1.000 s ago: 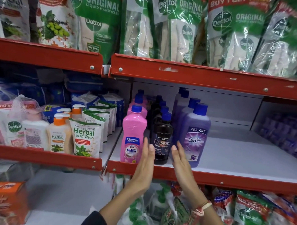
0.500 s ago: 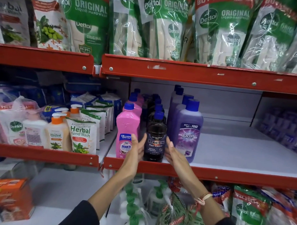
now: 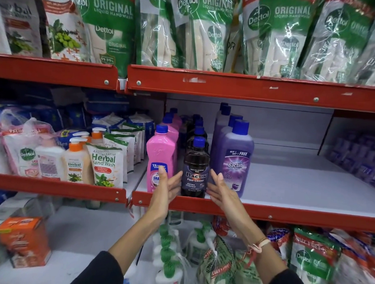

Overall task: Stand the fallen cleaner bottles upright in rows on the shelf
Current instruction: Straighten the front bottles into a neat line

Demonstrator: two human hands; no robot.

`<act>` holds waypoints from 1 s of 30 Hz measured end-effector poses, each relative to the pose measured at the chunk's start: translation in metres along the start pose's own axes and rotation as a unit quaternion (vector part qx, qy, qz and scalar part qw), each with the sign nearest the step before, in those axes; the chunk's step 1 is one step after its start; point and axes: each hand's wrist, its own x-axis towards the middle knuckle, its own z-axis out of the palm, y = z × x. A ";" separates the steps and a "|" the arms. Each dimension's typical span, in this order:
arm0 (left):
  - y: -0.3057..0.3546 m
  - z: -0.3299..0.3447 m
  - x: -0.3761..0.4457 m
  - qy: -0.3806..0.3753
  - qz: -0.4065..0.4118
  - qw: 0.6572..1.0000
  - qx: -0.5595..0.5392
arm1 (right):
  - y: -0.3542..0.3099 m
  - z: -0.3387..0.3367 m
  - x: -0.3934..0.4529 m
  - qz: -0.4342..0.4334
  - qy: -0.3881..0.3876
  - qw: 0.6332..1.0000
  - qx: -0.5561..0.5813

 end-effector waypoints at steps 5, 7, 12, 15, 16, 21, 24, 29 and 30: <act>-0.016 0.021 -0.018 0.133 0.154 0.979 0.017 | 0.003 -0.022 -0.007 -0.009 0.088 0.995 0.041; -0.022 0.035 -0.024 0.102 0.171 0.980 0.028 | 0.006 -0.035 -0.009 -0.022 0.172 0.982 0.069; -0.026 0.076 -0.008 -0.053 0.080 0.990 0.100 | 0.015 -0.059 -0.003 0.000 0.227 0.972 0.066; -0.014 0.096 0.006 -0.055 0.036 0.989 0.130 | 0.008 -0.066 0.000 0.020 0.156 0.986 0.061; -0.010 0.101 0.011 -0.051 0.030 0.989 0.138 | 0.005 -0.068 0.000 0.019 0.135 0.988 0.071; -0.006 0.114 0.026 -0.047 0.023 0.988 0.147 | -0.005 -0.078 -0.002 0.008 0.057 0.992 0.111; -0.008 0.114 0.025 -0.035 0.022 0.986 0.161 | 0.000 -0.087 0.000 0.024 0.038 0.993 0.113; -0.014 0.106 0.023 -0.016 0.032 0.983 0.180 | 0.007 -0.096 -0.001 0.048 0.016 0.995 0.084; -0.016 0.103 0.023 -0.015 0.033 0.983 0.182 | 0.007 -0.097 -0.003 0.052 0.011 0.996 0.075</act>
